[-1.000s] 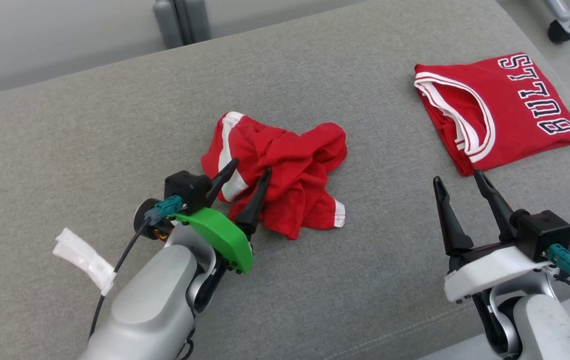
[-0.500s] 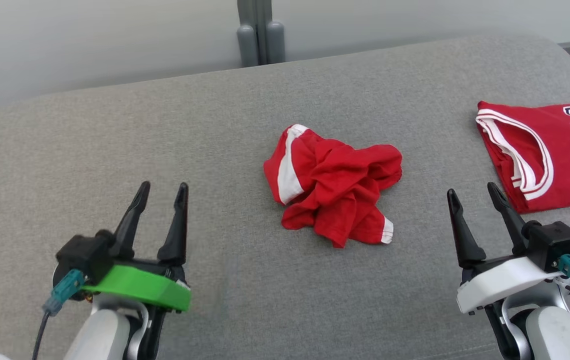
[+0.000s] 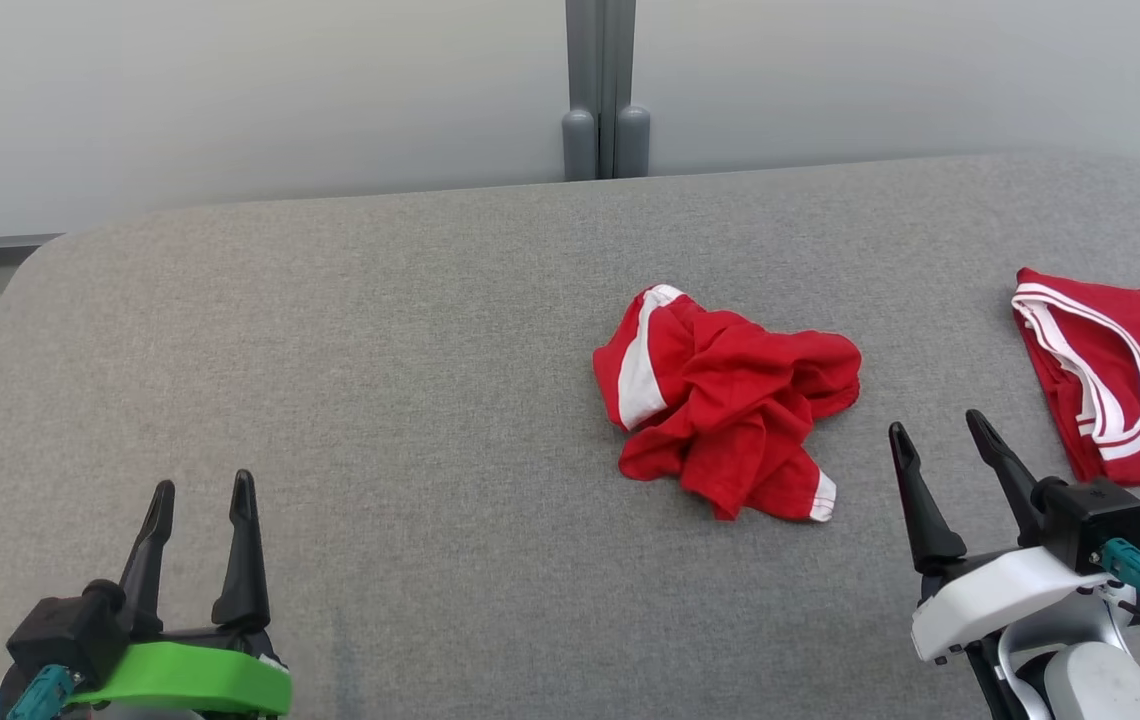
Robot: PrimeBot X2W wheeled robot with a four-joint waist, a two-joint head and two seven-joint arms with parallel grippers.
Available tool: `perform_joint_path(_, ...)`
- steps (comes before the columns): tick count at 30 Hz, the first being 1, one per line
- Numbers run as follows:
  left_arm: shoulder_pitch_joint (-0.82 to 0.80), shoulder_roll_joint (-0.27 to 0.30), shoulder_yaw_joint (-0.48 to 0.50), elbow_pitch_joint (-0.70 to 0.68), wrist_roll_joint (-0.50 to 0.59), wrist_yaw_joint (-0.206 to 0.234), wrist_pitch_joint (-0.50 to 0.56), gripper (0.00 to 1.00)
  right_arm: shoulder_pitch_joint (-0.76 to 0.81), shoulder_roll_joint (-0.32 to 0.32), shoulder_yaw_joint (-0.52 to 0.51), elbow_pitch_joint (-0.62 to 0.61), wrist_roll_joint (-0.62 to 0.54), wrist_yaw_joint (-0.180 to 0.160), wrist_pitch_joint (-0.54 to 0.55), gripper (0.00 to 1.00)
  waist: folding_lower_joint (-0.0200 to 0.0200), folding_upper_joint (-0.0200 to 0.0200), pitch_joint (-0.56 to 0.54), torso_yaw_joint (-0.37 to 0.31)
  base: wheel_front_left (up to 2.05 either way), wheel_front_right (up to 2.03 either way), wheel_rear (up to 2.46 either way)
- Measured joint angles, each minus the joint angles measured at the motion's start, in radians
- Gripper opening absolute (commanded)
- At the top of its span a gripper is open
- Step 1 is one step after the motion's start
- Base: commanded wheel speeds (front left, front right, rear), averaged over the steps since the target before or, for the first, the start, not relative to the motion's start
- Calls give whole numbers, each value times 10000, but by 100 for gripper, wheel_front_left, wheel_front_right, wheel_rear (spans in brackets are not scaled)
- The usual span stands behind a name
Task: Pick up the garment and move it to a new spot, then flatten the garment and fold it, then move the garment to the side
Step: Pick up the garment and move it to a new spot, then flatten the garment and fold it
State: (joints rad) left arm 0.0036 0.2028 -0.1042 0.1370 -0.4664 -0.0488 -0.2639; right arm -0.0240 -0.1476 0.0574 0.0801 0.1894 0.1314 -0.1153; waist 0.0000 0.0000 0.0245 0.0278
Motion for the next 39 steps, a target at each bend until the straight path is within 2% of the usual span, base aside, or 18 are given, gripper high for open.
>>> perform_joint_path(6, 272, -364, 339, -180, 230, 36, -2, 100, 127, 40, -98, 79, 13, 0, -10, 100, 0, 0, -63, 143, 0, 0, 0)
perform_joint_path(17, 341, -675, 441, -201, 658, -351, 0, 100, 160, 198, -77, 125, -4, 0, -12, 100, 0, 0, -6, 184, 0, 0, 0)
perform_joint_path(39, 235, -773, 362, 520, 755, -499, 0, 100, 164, 194, -44, 98, 13, 0, 71, 100, 0, 0, 164, 122, 0, 0, 0)
